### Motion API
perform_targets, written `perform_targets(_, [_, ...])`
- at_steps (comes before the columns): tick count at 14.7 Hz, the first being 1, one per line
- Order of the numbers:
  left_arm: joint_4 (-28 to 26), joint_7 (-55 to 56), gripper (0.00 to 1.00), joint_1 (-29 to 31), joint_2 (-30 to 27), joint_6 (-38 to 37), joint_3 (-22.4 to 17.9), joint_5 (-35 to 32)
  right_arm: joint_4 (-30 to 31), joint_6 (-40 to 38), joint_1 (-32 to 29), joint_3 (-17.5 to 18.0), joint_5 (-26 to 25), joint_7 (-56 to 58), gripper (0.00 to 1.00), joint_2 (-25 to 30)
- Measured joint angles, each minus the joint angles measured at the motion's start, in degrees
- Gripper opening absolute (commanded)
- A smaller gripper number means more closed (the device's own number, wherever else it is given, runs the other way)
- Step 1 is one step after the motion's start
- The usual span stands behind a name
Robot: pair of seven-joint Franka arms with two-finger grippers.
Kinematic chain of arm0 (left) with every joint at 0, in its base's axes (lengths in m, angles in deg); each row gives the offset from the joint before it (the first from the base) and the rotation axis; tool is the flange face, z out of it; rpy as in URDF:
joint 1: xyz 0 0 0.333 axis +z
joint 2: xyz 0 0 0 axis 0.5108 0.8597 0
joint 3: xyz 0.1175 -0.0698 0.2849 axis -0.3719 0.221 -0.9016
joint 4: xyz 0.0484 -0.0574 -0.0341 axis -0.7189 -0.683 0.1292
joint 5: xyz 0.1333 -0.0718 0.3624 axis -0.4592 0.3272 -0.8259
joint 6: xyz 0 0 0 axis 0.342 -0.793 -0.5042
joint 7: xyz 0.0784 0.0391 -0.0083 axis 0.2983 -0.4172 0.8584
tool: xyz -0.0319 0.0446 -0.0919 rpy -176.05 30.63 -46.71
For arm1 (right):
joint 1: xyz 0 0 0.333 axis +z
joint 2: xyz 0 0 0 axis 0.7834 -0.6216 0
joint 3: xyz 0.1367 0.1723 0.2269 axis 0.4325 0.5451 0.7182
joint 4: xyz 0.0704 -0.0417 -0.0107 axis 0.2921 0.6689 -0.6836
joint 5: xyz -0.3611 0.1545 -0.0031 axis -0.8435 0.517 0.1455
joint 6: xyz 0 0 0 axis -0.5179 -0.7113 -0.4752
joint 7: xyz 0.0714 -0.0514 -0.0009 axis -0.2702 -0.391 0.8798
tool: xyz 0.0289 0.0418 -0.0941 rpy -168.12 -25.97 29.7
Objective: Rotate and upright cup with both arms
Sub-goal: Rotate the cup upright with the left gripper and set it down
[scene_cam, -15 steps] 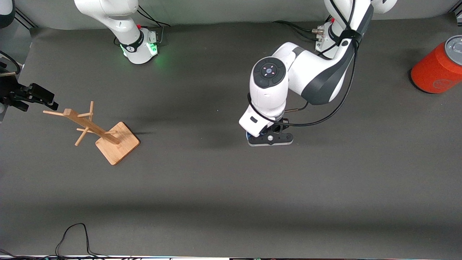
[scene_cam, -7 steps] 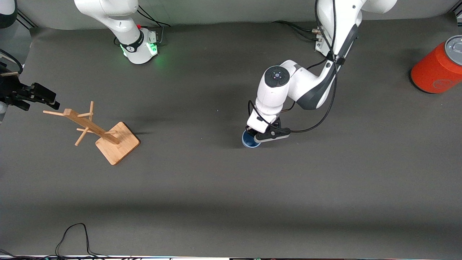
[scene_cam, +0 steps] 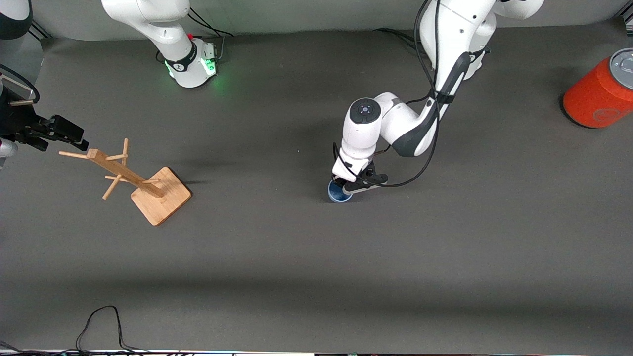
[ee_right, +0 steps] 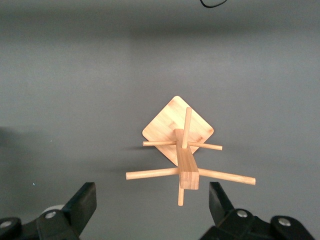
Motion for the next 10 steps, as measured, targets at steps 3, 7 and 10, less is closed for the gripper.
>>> perform_targets(3, [0.0, 0.92, 1.0, 0.0, 0.11, 0.1, -0.05, -0.34, 0.07, 0.22, 0.08, 0.04, 0.0, -0.01, 1.0, 0.03])
perform_targets(7, [1.03, 1.39, 1.0, 0.06, 0.09, -0.88, -0.24, -0.35, 0.09, 0.89, 0.48, 0.05, 0.0, -0.03, 1.0, 0.03])
perform_targets(10, [5.7, 1.4, 1.0, 0.17, -0.78, -9.6, -0.26, -0.32, 0.09, 0.91, 0.49, 0.05, 0.0, -0.03, 1.0, 0.05])
